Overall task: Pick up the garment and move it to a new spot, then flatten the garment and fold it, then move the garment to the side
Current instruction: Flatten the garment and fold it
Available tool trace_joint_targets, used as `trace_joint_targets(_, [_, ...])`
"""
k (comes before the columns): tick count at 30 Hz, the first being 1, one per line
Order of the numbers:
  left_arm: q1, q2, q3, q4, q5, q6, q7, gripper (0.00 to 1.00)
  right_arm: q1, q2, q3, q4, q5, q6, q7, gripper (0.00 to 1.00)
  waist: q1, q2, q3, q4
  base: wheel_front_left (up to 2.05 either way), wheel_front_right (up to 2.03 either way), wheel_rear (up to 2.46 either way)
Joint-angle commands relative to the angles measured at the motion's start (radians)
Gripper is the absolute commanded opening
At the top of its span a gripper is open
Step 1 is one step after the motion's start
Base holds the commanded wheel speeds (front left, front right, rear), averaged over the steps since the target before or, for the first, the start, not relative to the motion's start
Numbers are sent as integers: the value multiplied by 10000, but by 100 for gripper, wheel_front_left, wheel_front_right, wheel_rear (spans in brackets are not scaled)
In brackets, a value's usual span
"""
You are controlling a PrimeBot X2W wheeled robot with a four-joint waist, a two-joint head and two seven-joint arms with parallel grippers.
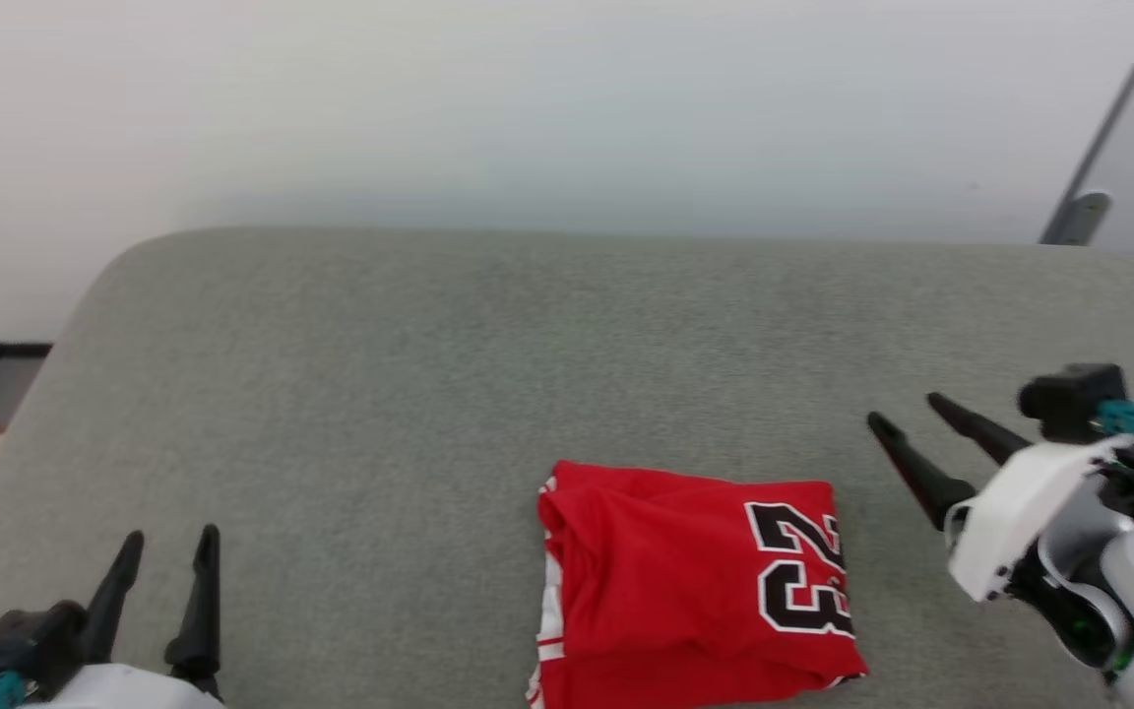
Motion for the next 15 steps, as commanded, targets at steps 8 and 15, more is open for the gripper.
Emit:
trace_joint_targets(8, [517, -6, 562, -209, 50, -10, -37, 100, 970, -926, -635, -111, -548, -17, -2770, 100, 0, -1, -275, -1004, 0, 0, 0])
trace_joint_targets(15, [869, -144, 848, -302, 367, -38, -38, 100, 1942, -951, -1856, -173, -1052, -17, -3611, 100, 0, -1, -393, -1189, 0, 0, 0])
